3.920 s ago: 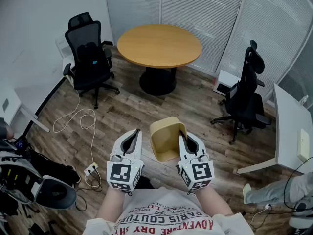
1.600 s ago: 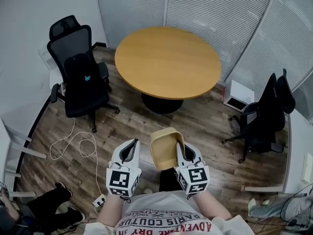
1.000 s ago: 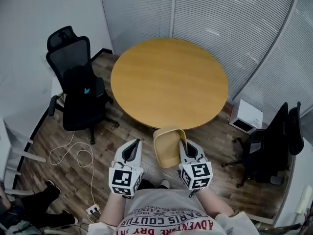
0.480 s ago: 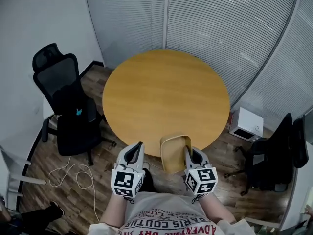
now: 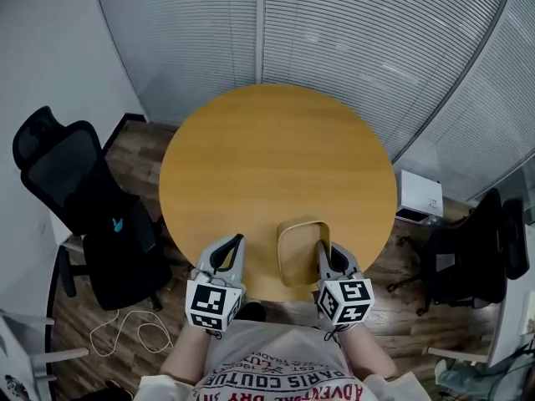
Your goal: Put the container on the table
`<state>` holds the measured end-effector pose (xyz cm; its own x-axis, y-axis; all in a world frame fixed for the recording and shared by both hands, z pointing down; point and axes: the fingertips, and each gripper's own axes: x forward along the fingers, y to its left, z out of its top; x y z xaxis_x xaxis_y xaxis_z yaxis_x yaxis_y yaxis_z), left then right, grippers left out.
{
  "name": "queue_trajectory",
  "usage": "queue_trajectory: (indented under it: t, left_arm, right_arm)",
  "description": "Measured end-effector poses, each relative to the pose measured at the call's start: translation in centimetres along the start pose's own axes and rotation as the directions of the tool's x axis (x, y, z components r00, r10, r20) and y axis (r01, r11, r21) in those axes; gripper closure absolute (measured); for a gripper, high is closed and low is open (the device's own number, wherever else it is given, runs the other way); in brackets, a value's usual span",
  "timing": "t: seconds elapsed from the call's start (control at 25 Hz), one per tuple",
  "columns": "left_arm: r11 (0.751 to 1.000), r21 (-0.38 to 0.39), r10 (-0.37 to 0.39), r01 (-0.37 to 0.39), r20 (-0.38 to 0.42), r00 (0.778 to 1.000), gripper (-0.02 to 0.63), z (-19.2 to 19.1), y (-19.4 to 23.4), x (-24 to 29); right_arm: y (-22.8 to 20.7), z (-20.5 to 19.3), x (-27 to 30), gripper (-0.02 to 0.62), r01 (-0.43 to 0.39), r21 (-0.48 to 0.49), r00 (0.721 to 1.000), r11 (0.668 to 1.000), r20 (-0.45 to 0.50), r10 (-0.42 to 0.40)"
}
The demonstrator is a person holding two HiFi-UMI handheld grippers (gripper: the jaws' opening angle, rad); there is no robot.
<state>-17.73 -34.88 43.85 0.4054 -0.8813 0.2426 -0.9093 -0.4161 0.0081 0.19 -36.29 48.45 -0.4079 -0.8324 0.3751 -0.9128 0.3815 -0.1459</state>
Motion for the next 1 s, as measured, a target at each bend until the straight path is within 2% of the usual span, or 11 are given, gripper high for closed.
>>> queue_trajectory:
  t: [0.24, 0.4, 0.68, 0.88, 1.0]
  left_arm:
    - [0.998, -0.007, -0.061, 0.061, -0.011, 0.998, 0.594, -0.6, 4.5, 3.2]
    - [0.997, -0.012, -0.082, 0.082, -0.029, 0.996, 0.594, -2.2, 6.8, 5.2]
    - [0.986, -0.009, -0.167, 0.166, -0.053, 0.985, 0.594, -6.0, 7.0, 8.6]
    - [0.975, -0.104, -0.207, 0.197, -0.094, 0.974, 0.594, -7.6, 8.0, 10.1]
    - [0.975, -0.111, -0.205, 0.192, -0.120, 0.971, 0.594, -8.3, 8.4, 11.0]
  right_arm:
    - [1.4, -0.3, 5.8, 0.584, 0.033, 0.009, 0.998, 0.999, -0.046, -0.032]
    - [1.1, -3.2, 10.0, 0.584, 0.058, -0.015, 0.987, 0.998, -0.147, -0.060]
    - [-1.3, -9.3, 15.2, 0.584, 0.097, 0.033, 0.941, 0.995, -0.328, -0.081]
    - [-2.4, -12.6, 18.3, 0.584, 0.137, 0.057, 0.907, 0.989, -0.408, -0.102]
    - [-3.4, -14.4, 19.5, 0.584, 0.167, 0.066, 0.883, 0.984, -0.455, -0.119]
